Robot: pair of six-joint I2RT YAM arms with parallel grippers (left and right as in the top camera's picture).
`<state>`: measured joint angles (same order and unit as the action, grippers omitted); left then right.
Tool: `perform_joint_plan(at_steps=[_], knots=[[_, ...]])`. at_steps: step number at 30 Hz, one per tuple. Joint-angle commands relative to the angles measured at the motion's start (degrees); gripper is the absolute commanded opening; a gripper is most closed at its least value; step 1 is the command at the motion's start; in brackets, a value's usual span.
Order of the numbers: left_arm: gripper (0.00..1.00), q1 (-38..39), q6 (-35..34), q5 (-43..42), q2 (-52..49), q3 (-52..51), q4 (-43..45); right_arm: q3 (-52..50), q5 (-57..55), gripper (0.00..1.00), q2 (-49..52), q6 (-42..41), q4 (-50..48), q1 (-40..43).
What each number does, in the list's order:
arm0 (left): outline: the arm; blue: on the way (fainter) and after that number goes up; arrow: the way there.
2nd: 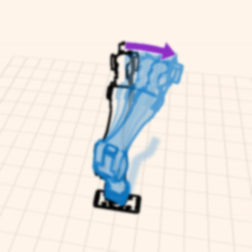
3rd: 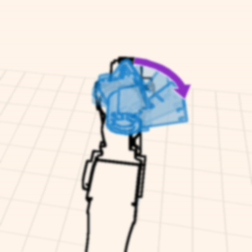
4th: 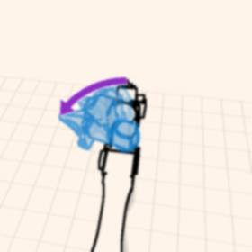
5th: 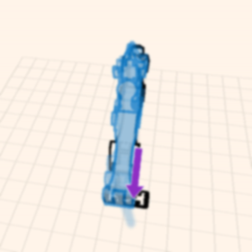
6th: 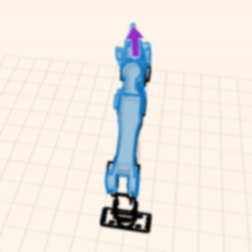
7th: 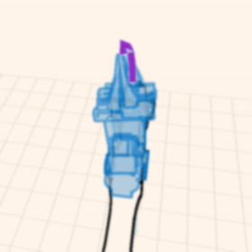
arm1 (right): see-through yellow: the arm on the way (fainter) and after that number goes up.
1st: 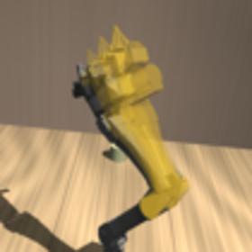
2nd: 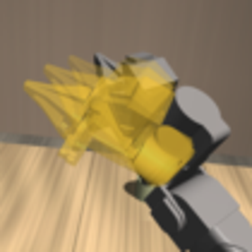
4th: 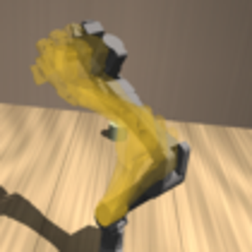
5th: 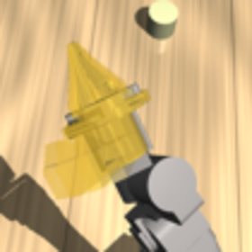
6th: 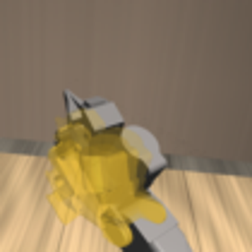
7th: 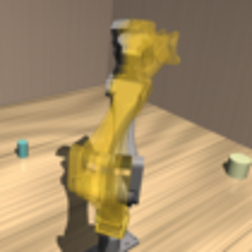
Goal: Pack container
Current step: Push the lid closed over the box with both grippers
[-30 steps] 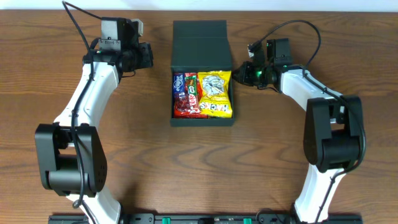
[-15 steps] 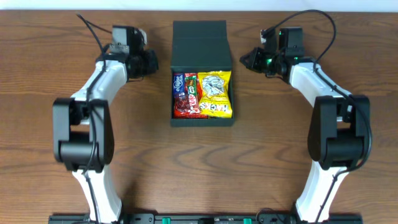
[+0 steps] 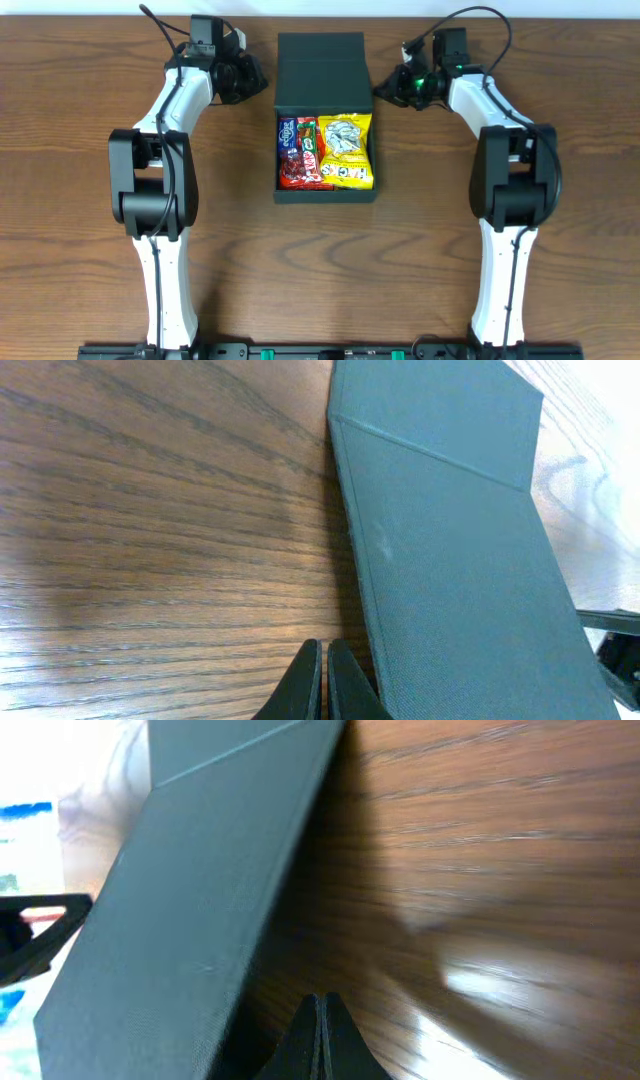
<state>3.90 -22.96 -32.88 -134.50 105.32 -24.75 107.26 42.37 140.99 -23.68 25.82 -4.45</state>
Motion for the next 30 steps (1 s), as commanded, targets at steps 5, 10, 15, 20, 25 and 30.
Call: perform_joint_plan(at_steps=[5, 10, 15, 20, 25, 30], knots=[[0.05, 0.1, -5.2, -6.6, -4.9, 1.1, 2.6, 1.9, 5.3, 0.02, 2.1, 0.9, -0.9, -1.7], [0.05, 0.6, -6.3, -7.7, -6.1, 1.1, 4.1, 1.9, 7.8, 0.02, 2.2, 1.4, -2.2, -1.7], [0.05, 0.6, -6.4, -11.2, -6.1, 1.3, 7.0, 1.9, 11.9, 0.01, 2.2, 4.6, -2.3, -1.7], [0.05, 0.6, -6.0, -15.4, -6.1, 1.5, 10.3, 1.9, 15.8, 0.02, 2.2, 7.7, -3.6, -1.7], [0.05, 0.5, -3.9, -19.6, -6.0, 3.1, 11.5, 2.6, 19.6, 0.02, 2.1, 9.5, -4.8, -1.1], [0.06, 0.0, -1.4, -24.4, -5.4, 7.1, 11.0, 4.2, 20.9, 0.02, 0.2, 10.6, -4.4, 0.2]])
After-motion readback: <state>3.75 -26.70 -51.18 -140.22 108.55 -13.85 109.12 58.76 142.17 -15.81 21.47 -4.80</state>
